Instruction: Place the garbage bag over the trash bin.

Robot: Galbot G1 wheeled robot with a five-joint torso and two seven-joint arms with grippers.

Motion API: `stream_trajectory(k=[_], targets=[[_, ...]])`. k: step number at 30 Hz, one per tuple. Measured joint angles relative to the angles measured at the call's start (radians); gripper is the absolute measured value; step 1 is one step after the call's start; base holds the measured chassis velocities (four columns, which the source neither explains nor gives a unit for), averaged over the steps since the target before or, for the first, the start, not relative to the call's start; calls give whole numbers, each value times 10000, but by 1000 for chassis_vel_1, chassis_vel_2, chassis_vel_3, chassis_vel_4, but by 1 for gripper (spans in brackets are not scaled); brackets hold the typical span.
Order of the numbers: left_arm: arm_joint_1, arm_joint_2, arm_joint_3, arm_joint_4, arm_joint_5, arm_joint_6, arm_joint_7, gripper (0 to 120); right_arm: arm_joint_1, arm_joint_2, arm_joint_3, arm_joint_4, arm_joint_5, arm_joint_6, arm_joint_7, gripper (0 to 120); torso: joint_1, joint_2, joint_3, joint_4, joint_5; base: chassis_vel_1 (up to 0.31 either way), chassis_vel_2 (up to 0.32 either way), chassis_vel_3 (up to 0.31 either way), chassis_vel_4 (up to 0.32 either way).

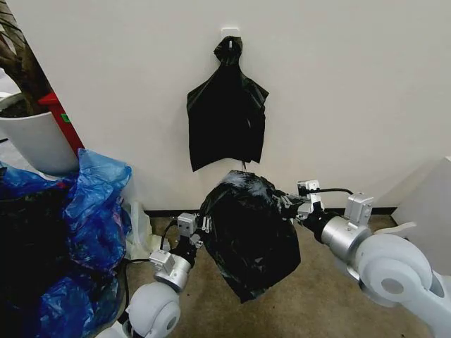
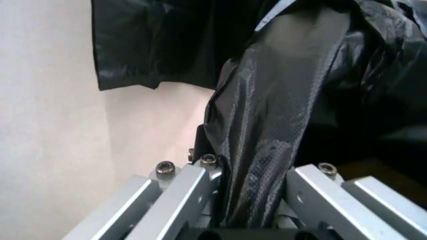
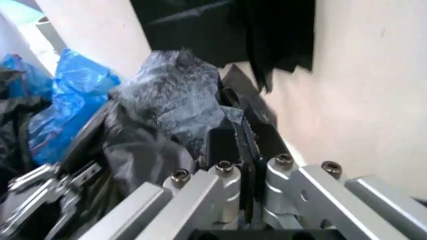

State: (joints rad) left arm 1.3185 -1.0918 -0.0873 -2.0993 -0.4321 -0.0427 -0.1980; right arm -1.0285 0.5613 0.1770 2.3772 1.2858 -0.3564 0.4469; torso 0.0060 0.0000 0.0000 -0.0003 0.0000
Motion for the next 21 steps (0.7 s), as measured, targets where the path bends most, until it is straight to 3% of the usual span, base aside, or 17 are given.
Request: stream_trajectory(k=[12,21], targets=[[89,-12,-20,50,400,-300,966,4,470,-455,223,-955,-989,-70,-544,0,0,0,0,0,0,0,0,0,0],[107,-22,-33,23,307,-615,1377,4,354,-762,470,-2695,-1453,28,-2997,0,0,0,0,1,1,0,0,0,0]])
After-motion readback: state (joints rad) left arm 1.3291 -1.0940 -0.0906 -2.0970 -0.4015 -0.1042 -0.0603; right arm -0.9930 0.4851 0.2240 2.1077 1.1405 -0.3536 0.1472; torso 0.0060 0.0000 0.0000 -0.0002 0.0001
